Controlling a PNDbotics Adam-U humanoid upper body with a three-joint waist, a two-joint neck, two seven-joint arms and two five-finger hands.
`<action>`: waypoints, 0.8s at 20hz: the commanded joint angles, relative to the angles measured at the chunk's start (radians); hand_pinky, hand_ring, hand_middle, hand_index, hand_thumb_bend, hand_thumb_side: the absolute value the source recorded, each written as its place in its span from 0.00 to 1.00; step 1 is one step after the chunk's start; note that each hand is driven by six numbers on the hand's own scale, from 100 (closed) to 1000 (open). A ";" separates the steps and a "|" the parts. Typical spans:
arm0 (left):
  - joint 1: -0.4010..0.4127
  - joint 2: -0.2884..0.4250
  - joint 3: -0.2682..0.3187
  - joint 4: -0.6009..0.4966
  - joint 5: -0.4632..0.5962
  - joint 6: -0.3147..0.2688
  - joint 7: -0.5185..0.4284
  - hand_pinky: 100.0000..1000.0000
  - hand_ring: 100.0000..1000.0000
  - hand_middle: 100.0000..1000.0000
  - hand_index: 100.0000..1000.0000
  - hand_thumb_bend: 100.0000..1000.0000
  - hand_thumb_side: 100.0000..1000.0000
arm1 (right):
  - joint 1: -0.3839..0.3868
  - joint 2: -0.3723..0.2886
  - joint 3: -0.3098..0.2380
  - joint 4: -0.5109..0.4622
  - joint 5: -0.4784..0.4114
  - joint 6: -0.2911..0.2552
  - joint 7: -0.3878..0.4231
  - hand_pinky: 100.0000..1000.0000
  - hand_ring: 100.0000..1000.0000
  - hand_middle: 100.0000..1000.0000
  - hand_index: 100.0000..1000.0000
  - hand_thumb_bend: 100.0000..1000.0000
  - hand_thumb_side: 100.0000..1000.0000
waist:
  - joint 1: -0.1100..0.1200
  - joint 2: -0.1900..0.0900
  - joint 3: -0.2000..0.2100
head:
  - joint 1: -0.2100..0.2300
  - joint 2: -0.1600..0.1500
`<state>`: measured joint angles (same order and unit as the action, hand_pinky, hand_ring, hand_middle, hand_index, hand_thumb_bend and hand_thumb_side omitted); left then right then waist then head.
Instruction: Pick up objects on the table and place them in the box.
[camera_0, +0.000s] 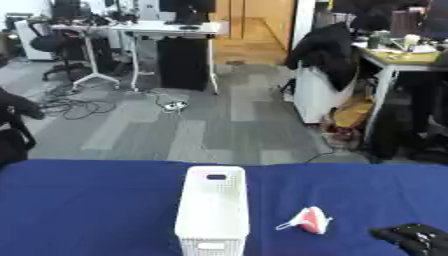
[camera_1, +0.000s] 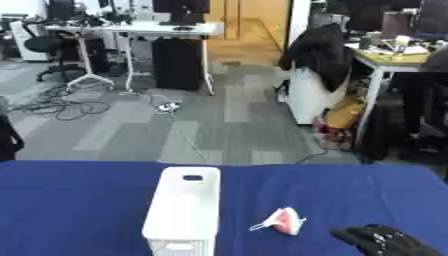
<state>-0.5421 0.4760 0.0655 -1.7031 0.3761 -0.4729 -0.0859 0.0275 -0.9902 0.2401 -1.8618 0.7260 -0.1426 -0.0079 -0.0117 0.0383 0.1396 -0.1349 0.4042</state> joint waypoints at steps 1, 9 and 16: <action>-0.020 0.011 0.001 -0.017 0.006 0.000 -0.007 0.50 0.55 0.75 0.84 0.09 1.00 | -0.020 -0.017 0.009 -0.004 0.010 -0.019 0.004 0.82 0.78 0.77 1.00 0.11 1.00 | -0.001 -0.009 0.003 | 0.004 0.001; -0.019 0.012 0.000 -0.016 0.010 -0.001 -0.016 0.50 0.55 0.76 0.84 0.09 1.00 | -0.073 -0.002 0.007 0.026 0.023 -0.021 -0.001 0.82 0.77 0.77 1.00 0.13 1.00 | 0.000 -0.009 0.002 | -0.036 -0.013; -0.018 0.011 -0.003 -0.014 0.012 -0.002 -0.026 0.50 0.55 0.76 0.84 0.08 1.00 | -0.197 -0.003 -0.027 0.090 0.053 -0.014 -0.008 0.85 0.78 0.76 1.00 0.14 1.00 | -0.002 -0.010 0.003 | -0.080 -0.029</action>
<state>-0.5423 0.4738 0.0607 -1.7032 0.3841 -0.4739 -0.1077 -0.1552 -0.9722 0.2325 -1.7724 0.7682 -0.1539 -0.0144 -0.0133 0.0383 0.1432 -0.2013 0.3881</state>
